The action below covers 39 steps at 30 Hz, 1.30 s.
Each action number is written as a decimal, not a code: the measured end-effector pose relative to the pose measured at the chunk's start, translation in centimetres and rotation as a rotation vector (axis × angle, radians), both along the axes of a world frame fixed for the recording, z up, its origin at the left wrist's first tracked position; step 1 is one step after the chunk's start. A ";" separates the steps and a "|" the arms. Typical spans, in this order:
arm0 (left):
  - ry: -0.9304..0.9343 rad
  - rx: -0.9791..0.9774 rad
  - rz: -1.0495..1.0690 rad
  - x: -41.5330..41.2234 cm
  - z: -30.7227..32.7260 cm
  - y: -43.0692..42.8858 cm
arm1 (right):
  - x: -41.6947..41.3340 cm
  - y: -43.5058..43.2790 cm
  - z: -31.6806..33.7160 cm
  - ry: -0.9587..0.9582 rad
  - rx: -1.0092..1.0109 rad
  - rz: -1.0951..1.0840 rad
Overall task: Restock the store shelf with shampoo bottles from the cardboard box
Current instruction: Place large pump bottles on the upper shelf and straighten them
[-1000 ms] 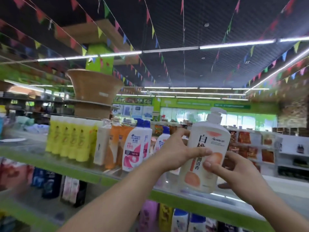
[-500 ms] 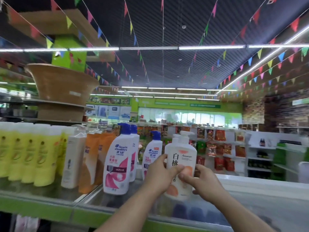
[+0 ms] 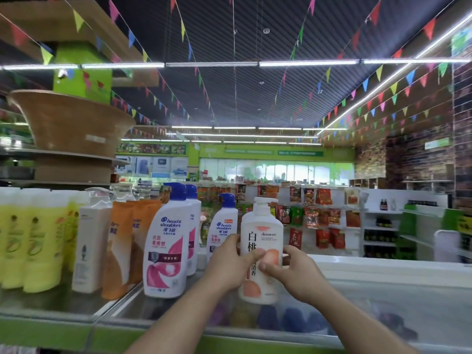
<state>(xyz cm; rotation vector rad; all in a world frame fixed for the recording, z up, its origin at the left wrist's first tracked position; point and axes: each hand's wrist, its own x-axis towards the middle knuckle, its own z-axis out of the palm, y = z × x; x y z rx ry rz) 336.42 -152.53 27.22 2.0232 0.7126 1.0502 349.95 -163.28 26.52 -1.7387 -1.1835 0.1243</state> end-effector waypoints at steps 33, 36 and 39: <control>0.063 -0.031 0.057 -0.2 -0.4 -1.9 | -4.3 -5.9 -0.9 -0.177 -0.347 -0.216; 0.173 0.011 0.136 -0.4 -0.6 -2.6 | -4.8 -9.4 -1.6 -0.203 -0.268 -0.203; 0.186 0.073 0.205 -1.1 -1.0 -4.2 | -5.5 -13.7 -3.0 -0.185 -0.078 -0.163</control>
